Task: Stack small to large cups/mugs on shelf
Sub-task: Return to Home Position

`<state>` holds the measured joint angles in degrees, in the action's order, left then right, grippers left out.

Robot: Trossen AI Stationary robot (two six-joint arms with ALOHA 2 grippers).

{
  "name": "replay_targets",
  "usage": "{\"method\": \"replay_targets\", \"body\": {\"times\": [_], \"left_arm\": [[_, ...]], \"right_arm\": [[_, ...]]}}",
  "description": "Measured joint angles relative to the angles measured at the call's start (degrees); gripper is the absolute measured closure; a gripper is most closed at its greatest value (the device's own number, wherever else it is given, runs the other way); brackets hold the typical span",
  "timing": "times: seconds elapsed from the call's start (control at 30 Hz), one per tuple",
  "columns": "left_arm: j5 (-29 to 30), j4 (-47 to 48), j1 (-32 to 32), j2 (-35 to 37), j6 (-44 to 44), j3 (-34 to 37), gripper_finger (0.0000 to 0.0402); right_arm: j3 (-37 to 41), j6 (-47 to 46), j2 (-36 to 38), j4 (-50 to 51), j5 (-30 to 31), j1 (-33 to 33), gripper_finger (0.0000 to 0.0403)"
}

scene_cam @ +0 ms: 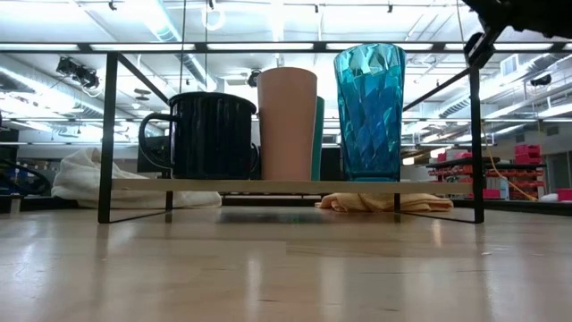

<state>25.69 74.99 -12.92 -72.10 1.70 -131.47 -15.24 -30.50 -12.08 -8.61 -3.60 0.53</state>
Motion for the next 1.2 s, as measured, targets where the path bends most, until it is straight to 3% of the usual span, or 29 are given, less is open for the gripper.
{"method": "replay_targets", "body": {"times": [0.17,0.43,0.53,0.87,1.2], "left_arm": [[1.1,-5.3,-3.7,6.1,-3.1,3.6,0.0399],[2.6,1.3,-5.3,13.9,-0.6,7.3,0.04],[0.1,0.3,-5.3,18.0,-1.7,11.7,0.04],[-8.5,-19.9,-5.3,41.3,-2.9,45.4,0.04],[-12.5,-34.0,-5.3,59.1,1.1,72.2,0.04]], "right_arm": [[-1.8,0.1,0.0,0.1,0.0,0.0,0.038],[-4.3,0.2,0.0,0.0,0.1,0.0,0.038],[-4.4,0.2,0.0,-0.1,0.1,0.0,0.038],[-4.5,0.2,0.0,0.0,0.1,0.0,0.038],[-4.5,0.2,0.0,0.0,0.1,0.0,0.038]]}}
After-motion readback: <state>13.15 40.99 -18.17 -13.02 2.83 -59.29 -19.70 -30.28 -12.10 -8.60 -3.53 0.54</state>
